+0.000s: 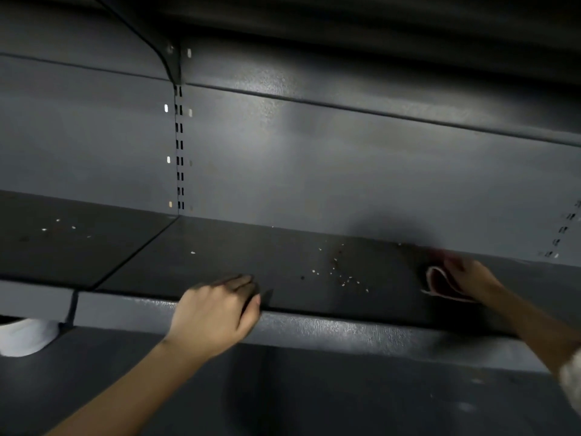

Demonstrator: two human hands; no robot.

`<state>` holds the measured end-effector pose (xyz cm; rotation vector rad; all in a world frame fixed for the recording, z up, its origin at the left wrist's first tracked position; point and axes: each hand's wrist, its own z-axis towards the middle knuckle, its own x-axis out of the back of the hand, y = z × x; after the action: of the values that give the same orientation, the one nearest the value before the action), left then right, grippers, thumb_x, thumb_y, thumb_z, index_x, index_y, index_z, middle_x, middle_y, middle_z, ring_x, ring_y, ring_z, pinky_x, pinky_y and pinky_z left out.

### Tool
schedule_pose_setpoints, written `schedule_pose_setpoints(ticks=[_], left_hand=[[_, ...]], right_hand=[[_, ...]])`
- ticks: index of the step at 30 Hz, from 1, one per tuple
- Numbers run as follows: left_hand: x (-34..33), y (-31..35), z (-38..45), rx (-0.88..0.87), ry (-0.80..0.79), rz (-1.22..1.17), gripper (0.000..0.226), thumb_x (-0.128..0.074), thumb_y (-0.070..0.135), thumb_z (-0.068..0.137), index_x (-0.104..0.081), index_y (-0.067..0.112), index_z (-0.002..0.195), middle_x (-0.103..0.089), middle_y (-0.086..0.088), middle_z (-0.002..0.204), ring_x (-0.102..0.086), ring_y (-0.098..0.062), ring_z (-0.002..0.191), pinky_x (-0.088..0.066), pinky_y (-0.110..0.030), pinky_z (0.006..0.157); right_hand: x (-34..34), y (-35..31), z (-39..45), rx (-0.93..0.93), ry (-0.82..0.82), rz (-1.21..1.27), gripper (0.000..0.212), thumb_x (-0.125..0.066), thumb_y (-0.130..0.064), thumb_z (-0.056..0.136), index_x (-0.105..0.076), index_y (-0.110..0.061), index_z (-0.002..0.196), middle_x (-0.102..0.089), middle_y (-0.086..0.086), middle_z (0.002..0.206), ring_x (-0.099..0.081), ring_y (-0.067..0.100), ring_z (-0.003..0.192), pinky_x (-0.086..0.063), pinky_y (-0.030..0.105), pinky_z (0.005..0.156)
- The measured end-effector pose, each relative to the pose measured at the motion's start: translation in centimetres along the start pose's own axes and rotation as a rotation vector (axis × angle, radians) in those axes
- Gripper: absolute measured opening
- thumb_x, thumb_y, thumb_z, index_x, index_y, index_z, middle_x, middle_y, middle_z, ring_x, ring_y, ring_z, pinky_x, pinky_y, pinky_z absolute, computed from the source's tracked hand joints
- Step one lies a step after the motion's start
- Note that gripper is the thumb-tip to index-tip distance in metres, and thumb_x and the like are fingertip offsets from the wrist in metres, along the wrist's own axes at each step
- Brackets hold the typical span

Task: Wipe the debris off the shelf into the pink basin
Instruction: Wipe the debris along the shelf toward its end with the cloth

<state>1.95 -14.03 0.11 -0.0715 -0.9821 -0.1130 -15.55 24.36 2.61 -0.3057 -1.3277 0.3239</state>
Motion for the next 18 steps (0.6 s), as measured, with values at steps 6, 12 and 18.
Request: schedule_pose_setpoints(ticks=[6,12,18], left_hand=[[-0.8,-0.3,0.1,-0.033,0.052,-0.032,0.040,-0.039,0.034,0.073,-0.076,0.018,0.070,-0.077,0.003,0.081,-0.072,-0.013,0.063,-0.050,-0.016,0.043],[-1.3,-0.3,0.1,-0.057,0.106,-0.044,0.040,-0.040,0.031,0.072,-0.077,0.016,0.068,-0.078,0.001,0.081,-0.074,-0.013,0.067,-0.052,-0.016,0.046],[-1.3,-1.0,-0.9,-0.195,0.237,-0.043,0.075,-0.011,0.036,0.099,-0.078,0.012,0.074,-0.077,-0.001,0.084,-0.074,-0.015,0.073,-0.048,-0.022,0.063]], right_hand=[[-2.1,-0.2,4.4,0.073,-0.009,-0.145,0.030,-0.044,-0.026,0.092,-0.059,-0.012,0.114,-0.053,0.012,0.130,-0.049,0.025,0.119,-0.041,0.030,0.096],[-5.6,-7.3,4.8,0.323,-0.204,-0.044,0.032,-0.043,-0.011,0.093,-0.054,-0.010,0.123,-0.048,0.013,0.138,-0.044,0.026,0.128,-0.027,0.030,0.108],[-4.8,-9.4,1.6,0.484,-0.224,0.158,0.027,-0.045,-0.016,0.093,-0.060,-0.018,0.116,-0.062,0.008,0.122,-0.056,0.015,0.109,-0.038,0.027,0.094]])
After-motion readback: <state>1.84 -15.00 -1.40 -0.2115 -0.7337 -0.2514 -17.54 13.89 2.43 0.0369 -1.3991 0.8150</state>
